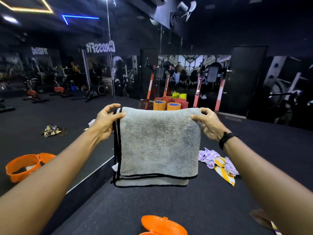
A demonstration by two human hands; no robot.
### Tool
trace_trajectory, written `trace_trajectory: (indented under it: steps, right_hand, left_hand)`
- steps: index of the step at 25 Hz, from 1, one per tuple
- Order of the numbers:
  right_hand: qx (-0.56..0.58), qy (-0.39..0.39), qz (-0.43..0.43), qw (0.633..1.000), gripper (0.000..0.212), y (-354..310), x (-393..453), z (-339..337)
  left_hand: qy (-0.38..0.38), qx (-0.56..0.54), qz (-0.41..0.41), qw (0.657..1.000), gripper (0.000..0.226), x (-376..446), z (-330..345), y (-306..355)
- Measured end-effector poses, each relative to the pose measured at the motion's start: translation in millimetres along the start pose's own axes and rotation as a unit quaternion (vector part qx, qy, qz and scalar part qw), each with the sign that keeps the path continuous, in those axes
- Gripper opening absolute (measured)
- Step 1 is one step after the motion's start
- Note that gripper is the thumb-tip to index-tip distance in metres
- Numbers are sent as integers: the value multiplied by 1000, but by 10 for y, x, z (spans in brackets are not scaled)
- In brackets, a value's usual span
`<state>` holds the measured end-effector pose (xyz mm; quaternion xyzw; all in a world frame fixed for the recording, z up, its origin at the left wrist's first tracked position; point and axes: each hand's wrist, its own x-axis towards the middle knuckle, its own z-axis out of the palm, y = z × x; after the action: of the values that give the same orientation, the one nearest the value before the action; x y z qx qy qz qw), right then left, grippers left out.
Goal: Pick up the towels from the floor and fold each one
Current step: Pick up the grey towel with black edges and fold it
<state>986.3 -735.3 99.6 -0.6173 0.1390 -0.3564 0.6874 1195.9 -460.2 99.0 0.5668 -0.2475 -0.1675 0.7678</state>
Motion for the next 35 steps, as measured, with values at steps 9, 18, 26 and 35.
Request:
trace_trajectory:
  steps: [9, 18, 26, 35]
  right_hand:
    - [-226, -42, -59, 971, 46, -2, 24, -116]
    - [-409, -113, -43, 904, 20, 30, 103, -221]
    - [-222, -146, 49, 963, 45, -601, 180, 84]
    - [-108, -87, 83, 987, 86, -126, 55, 12]
  left_hand:
    - [-13, 250, 44, 967, 34, -8, -191, 45]
    - [-93, 464, 59, 879, 16, 7, -177, 106]
    - [-144, 272, 8, 951, 76, 204, 67, 515]
    - [-95, 153, -84, 980, 125, 29, -35, 89]
